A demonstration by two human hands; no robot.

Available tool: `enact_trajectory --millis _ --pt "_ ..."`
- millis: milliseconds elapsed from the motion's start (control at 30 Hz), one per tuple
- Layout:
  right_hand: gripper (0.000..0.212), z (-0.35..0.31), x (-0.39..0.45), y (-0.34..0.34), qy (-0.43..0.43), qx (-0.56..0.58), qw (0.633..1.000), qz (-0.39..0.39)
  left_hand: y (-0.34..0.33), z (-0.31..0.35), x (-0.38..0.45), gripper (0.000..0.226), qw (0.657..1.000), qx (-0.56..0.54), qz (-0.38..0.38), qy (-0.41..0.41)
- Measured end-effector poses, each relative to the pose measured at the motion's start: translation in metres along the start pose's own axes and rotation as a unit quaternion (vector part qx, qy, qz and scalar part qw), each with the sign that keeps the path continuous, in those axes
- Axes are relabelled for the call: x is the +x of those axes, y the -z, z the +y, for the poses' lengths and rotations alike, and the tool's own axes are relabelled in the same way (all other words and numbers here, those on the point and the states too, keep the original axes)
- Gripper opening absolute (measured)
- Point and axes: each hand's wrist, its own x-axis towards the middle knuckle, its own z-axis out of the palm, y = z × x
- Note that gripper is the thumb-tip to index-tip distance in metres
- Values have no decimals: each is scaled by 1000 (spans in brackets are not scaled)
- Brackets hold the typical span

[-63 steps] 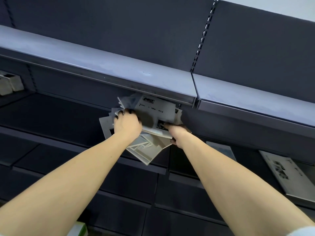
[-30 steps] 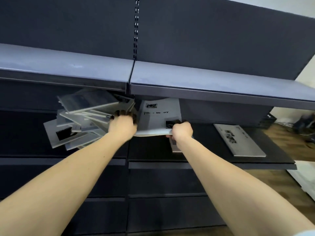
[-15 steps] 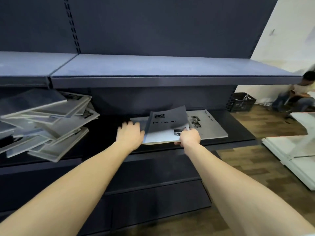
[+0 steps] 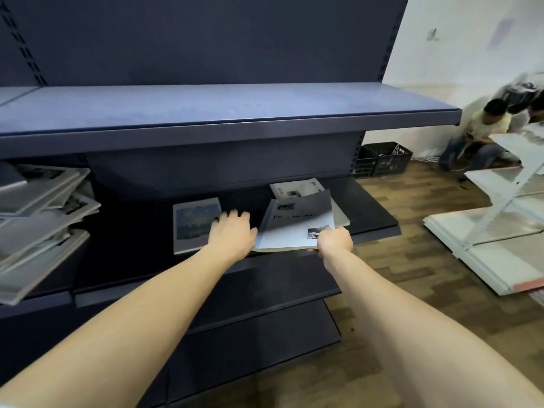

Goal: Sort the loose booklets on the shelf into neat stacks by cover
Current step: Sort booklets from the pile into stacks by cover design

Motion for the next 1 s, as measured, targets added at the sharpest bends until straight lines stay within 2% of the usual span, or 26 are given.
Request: enact_trajectory --millis 167,367,500,667,767,867,1000 --pt "23 -7 31 4 -8 -10 1000 0 -10 12 35 39 1000 -18 -20 4" --pt "19 -16 82 -4 18 -109 994 1 -46 13 94 56 991 -77 -110 30" --pt "14 -21 101 -4 13 -94 995 -9 -73 14 123 59 983 -120 -134 44" --pt "44 -16 133 -9 16 -126 992 -10 -93 17 147 53 983 -127 -120 55" --pt "45 -17 142 -7 26 -146 989 -23 -98 19 155 47 986 -116 -109 57" --pt "56 -18 155 -5 47 -190 981 -21 -98 25 158 43 987 -108 -100 63" --pt "55 -20 175 -2 71 -207 974 -57 -96 36 158 43 987 -97 -95 84"
